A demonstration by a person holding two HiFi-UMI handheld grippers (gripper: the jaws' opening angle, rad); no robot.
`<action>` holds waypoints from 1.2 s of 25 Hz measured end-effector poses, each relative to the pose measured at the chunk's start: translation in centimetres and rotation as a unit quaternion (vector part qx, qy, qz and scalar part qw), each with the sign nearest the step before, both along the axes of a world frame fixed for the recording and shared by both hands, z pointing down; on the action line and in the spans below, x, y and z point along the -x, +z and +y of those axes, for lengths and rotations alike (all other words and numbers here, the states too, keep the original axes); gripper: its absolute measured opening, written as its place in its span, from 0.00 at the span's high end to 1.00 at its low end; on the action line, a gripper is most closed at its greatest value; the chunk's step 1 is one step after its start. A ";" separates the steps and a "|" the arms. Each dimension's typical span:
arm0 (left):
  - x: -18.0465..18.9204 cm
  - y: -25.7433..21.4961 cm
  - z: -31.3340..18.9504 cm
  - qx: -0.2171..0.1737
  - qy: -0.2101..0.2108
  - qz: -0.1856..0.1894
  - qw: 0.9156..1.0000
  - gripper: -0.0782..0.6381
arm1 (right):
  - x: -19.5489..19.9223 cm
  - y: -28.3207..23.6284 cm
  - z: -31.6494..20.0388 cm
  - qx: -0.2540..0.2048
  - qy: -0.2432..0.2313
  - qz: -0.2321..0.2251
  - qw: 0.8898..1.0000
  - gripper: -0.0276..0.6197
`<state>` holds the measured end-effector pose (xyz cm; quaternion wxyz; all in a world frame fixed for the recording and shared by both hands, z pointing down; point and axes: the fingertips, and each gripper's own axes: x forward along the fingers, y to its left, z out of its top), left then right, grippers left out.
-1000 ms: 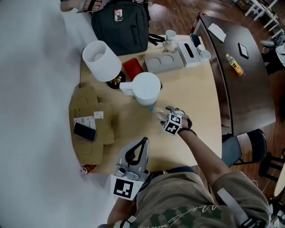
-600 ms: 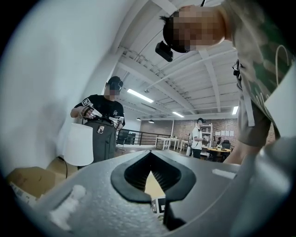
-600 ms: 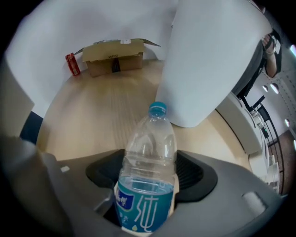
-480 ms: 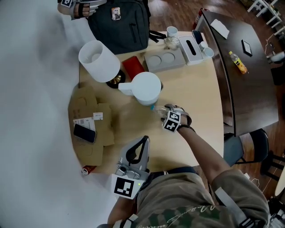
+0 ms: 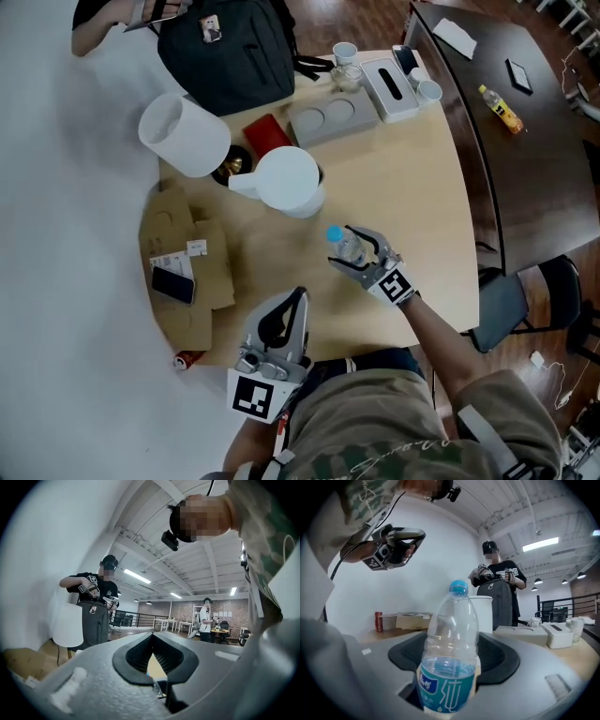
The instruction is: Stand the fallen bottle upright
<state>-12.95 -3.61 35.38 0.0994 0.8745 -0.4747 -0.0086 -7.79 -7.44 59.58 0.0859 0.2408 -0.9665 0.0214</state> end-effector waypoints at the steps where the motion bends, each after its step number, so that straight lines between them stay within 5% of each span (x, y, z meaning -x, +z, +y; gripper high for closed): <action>1: -0.5 0.2 0.2 0.001 0.006 -0.002 1.000 0.89 | -0.6 0.8 0.4 -0.004 0.011 0.002 1.000 0.45; 12: -4.8 1.0 3.1 0.010 0.042 -0.028 0.999 0.89 | -6.4 1.9 5.2 -0.036 0.074 -0.018 0.996 0.45; 16: -5.8 1.1 3.8 0.003 0.046 -0.034 0.998 0.89 | -7.0 1.6 5.5 -0.031 0.075 -0.025 0.996 0.31; 21: -6.8 -0.3 4.1 -0.006 0.039 -0.031 0.999 0.89 | -7.3 -1.5 6.6 -0.031 0.044 -0.028 0.998 0.25; 30: -7.0 -4.8 6.0 -0.036 0.016 -0.021 0.999 0.89 | -9.5 -9.7 10.7 -0.030 0.019 -0.035 0.999 0.36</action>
